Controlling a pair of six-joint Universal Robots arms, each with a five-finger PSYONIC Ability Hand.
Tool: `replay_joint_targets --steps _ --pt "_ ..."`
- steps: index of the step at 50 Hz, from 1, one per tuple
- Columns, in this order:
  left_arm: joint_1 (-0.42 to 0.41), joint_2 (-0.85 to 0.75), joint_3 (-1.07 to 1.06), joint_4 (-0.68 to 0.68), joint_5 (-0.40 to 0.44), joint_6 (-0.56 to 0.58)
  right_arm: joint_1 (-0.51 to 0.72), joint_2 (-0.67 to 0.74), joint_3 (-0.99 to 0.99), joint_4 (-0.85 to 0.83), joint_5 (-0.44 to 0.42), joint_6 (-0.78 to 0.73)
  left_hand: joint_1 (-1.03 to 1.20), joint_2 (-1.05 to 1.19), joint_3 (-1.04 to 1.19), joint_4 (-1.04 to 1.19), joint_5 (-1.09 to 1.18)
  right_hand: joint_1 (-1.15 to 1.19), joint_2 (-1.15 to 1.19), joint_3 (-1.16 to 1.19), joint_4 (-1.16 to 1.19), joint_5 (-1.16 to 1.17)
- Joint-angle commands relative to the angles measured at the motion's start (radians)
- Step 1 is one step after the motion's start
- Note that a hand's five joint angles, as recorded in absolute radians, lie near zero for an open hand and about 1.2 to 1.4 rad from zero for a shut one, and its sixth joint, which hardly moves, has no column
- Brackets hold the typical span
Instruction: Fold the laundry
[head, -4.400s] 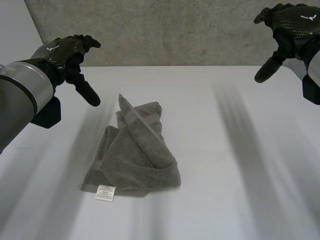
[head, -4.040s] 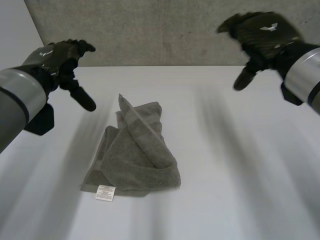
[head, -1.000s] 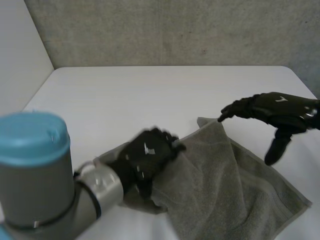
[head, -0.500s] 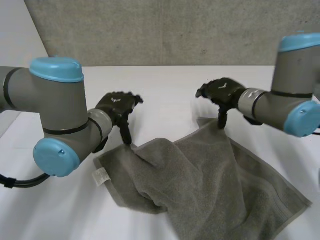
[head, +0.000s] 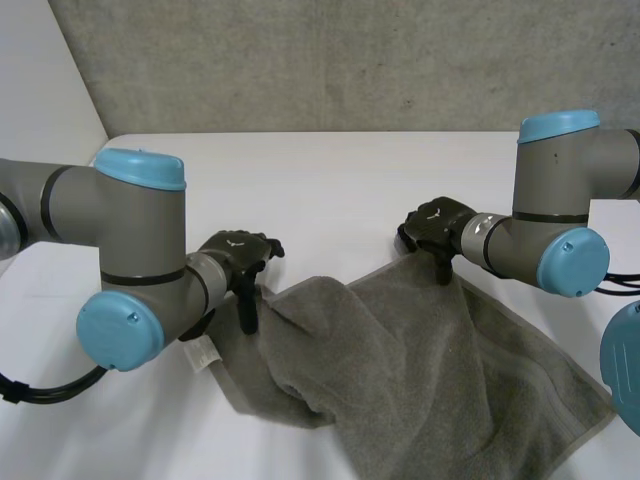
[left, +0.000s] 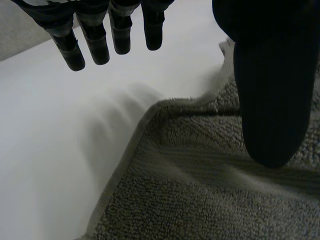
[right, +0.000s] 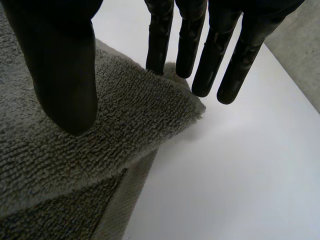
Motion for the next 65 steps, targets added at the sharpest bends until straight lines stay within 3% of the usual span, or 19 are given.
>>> replay_joint_targets --steps 1,7,11,12,13,15,32,46,52,60,61,62,63,64,65 --pt "0.000 -0.019 0.000 0.005 0.001 0.009 0.000 0.007 0.004 0.014 -0.001 0.001 0.038 0.035 0.035 0.036 0.034 0.014 0.022 0.018 0.019 0.013" --pt "0.000 -0.017 0.001 0.008 0.003 0.009 0.000 0.023 -0.005 0.012 0.013 -0.001 0.041 0.038 0.038 0.039 0.037 0.067 0.075 0.070 0.072 0.066" --pt "-0.002 -0.019 0.001 0.008 0.004 0.009 0.000 0.026 -0.015 0.008 0.031 -0.021 0.082 0.078 0.079 0.080 0.077 0.343 0.351 0.346 0.348 0.342" --pt "-0.002 -0.024 0.001 0.010 0.004 0.009 0.000 0.023 -0.016 0.006 0.038 -0.024 0.132 0.128 0.129 0.129 0.127 0.532 0.539 0.535 0.537 0.531" --pt "-0.002 -0.024 0.001 0.010 0.004 0.009 0.000 0.023 -0.016 0.006 0.038 -0.024 0.132 0.129 0.129 0.130 0.128 0.534 0.541 0.537 0.539 0.533" --pt "-0.002 -0.040 0.004 0.010 0.004 0.011 0.000 0.011 -0.027 0.005 0.038 -0.022 0.147 0.143 0.144 0.145 0.142 0.837 0.844 0.840 0.842 0.836" --pt "-0.006 -0.096 0.035 0.071 0.003 0.012 -0.022 -0.124 -0.041 0.006 0.007 -0.010 0.299 0.296 0.297 0.297 0.295 0.838 0.846 0.842 0.843 0.837" --pt "-0.006 -0.110 0.108 0.162 0.001 0.044 -0.043 -0.196 -0.087 -0.061 -0.033 0.065 1.193 1.190 1.191 1.191 1.189 0.838 0.846 0.842 0.843 0.837" --pt "-0.006 -0.125 0.165 0.166 0.000 0.143 -0.055 -0.201 -0.172 -0.130 -0.030 0.151 1.195 1.191 1.192 1.192 1.190 0.838 0.846 0.842 0.843 0.837" --pt "-0.006 -0.110 0.283 0.222 -0.003 0.151 -0.060 -0.194 -0.266 -0.185 -0.018 0.234 1.195 1.191 1.192 1.192 1.190 0.838 0.846 0.842 0.843 0.837" --pt "-0.006 -0.105 0.280 0.217 -0.003 0.149 -0.060 -0.194 -0.254 -0.176 -0.019 0.234 0.962 0.959 0.960 0.960 0.958 0.838 0.846 0.842 0.843 0.837" --pt "-0.006 -0.105 0.280 0.217 -0.003 0.149 -0.060 -0.194 -0.254 -0.176 -0.019 0.234 0.960 0.957 0.957 0.958 0.955 0.838 0.846 0.842 0.843 0.837" --pt "-0.011 -0.097 0.267 0.206 -0.003 0.149 -0.060 -0.196 -0.231 -0.163 -0.021 0.234 0.387 0.384 0.385 0.385 0.383 0.838 0.846 0.842 0.843 0.837" --pt "-0.011 -0.097 0.267 0.206 -0.003 0.149 -0.058 -0.201 -0.197 -0.149 -0.022 0.229 0.382 0.378 0.379 0.380 0.377 0.838 0.846 0.842 0.843 0.837" --pt "-0.016 -0.094 0.241 0.193 -0.003 0.149 -0.058 -0.201 -0.197 -0.149 -0.022 0.229 -0.019 -0.023 -0.022 -0.022 -0.024 0.838 0.846 0.842 0.843 0.837"
